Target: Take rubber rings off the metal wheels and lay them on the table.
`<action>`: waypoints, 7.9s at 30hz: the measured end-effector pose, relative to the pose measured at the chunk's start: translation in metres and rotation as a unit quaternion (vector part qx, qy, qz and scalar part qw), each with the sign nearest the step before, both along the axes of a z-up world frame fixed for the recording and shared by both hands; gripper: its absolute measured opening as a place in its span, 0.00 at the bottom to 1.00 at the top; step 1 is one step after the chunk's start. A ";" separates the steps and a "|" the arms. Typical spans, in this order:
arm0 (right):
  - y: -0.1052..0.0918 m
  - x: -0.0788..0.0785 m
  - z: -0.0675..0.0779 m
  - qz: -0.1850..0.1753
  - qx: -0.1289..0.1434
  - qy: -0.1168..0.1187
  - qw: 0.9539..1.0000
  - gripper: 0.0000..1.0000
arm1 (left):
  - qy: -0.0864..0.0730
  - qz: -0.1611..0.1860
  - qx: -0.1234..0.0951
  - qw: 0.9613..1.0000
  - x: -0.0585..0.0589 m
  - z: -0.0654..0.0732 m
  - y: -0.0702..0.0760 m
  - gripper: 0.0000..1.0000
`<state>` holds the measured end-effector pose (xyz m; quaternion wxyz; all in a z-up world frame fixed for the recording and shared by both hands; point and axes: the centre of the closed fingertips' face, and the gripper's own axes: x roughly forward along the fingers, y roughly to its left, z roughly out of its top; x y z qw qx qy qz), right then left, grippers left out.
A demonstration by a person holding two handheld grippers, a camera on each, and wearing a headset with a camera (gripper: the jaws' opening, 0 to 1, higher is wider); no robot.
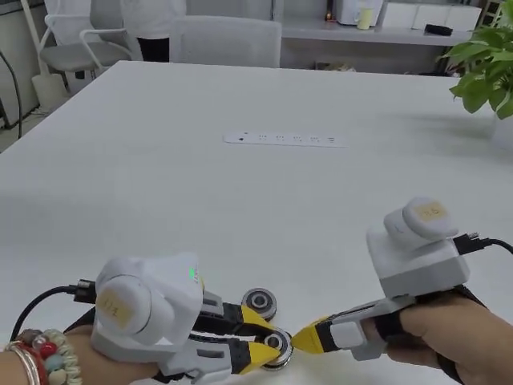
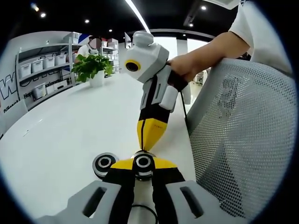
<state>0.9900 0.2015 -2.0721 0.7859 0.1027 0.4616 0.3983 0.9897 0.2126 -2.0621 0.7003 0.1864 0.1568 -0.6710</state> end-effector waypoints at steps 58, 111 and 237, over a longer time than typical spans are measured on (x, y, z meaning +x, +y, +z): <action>0.006 -0.001 0.005 0.020 -0.003 -0.016 1.000 0.00 | 0.007 0.006 -0.004 1.000 0.000 0.000 0.000 0.08; 0.009 -0.005 0.006 0.056 -0.040 -0.039 0.997 0.00 | 0.001 -0.007 0.003 1.000 -0.003 0.000 0.001 0.08; -0.005 0.004 0.012 0.028 -0.043 -0.051 0.997 0.00 | 0.016 -0.025 -0.005 1.000 -0.009 0.052 -0.003 0.82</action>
